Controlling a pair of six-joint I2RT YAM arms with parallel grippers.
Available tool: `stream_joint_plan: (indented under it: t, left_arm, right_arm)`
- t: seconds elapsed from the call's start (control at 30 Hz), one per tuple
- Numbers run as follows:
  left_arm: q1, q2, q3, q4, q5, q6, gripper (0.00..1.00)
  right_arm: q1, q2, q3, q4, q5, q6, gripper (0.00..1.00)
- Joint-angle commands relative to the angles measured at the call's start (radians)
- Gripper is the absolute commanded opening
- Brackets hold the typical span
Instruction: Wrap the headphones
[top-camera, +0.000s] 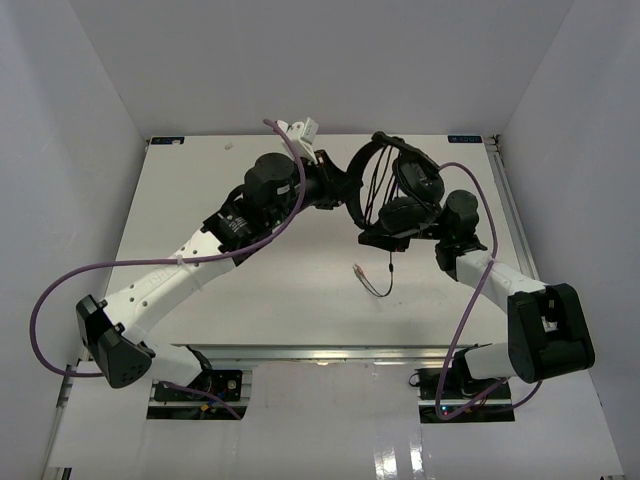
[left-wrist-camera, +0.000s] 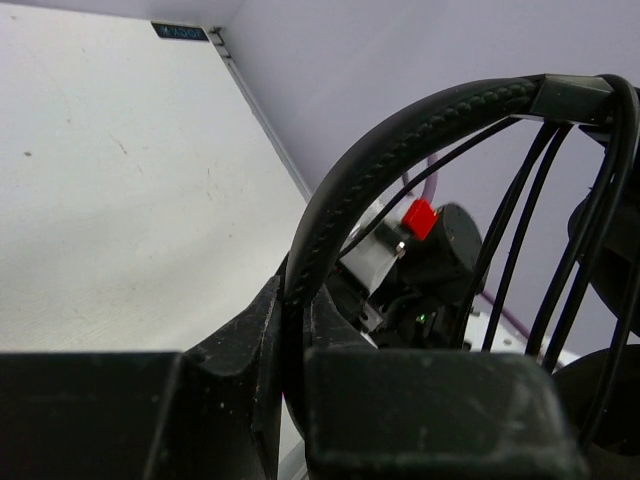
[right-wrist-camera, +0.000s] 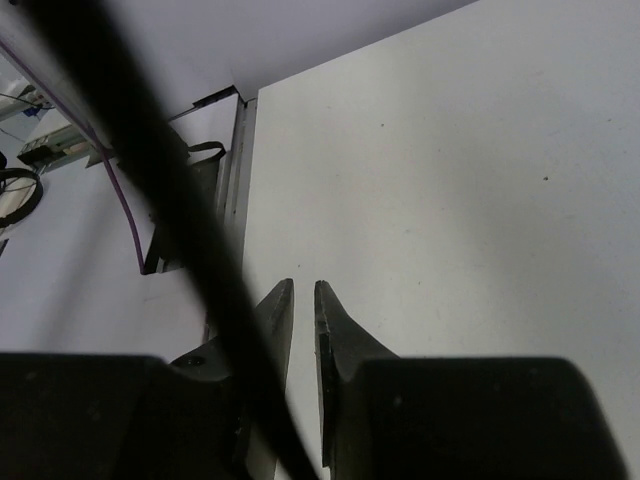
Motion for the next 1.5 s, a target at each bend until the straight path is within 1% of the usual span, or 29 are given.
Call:
stream_joint_plan:
  t: [0.0, 0.2, 0.37, 0.67, 0.83, 1.0, 1.13, 1.23, 1.33, 1.47]
  left_arm:
    - [-0.001, -0.01, 0.076, 0.154, -0.126, -0.086, 0.0]
    - [-0.001, 0.017, 0.122, 0.213, -0.213, -0.124, 0.0]
    - [-0.001, 0.035, 0.167, 0.217, -0.265, -0.103, 0.0]
    - [0.0, 0.021, 0.171, 0.241, -0.357, -0.093, 0.0]
    - [0.0, 0.018, 0.169, 0.248, -0.398, -0.095, 0.0]
    - [0.007, 0.003, 0.139, 0.267, -0.454, -0.093, 0.0]
    - [0.023, -0.005, 0.122, 0.27, -0.47, -0.091, 0.0]
    - [0.027, -0.009, 0.117, 0.273, -0.469, -0.095, 0.0]
    - [0.028, -0.011, 0.111, 0.27, -0.471, -0.101, 0.0]
    - [0.033, -0.018, 0.105, 0.266, -0.48, -0.102, 0.0]
  right_arm:
    - [-0.004, 0.008, -0.039, 0.138, -0.041, 0.087, 0.21]
    - [-0.002, -0.008, -0.076, 0.134, -0.044, 0.081, 0.21]
    - [-0.002, -0.023, -0.082, 0.099, -0.046, 0.052, 0.22]
    - [0.001, -0.047, -0.089, 0.052, -0.053, 0.021, 0.22]
    - [0.004, -0.072, -0.083, -0.008, -0.048, -0.019, 0.16]
    - [0.009, -0.102, -0.07, -0.11, -0.029, -0.084, 0.14]
    - [0.015, -0.13, -0.046, -0.239, -0.014, -0.188, 0.19]
    - [0.016, -0.144, -0.044, -0.27, -0.014, -0.209, 0.25]
    - [0.015, -0.154, -0.037, -0.287, -0.01, -0.224, 0.25]
    - [0.015, -0.163, -0.019, -0.351, -0.006, -0.256, 0.25]
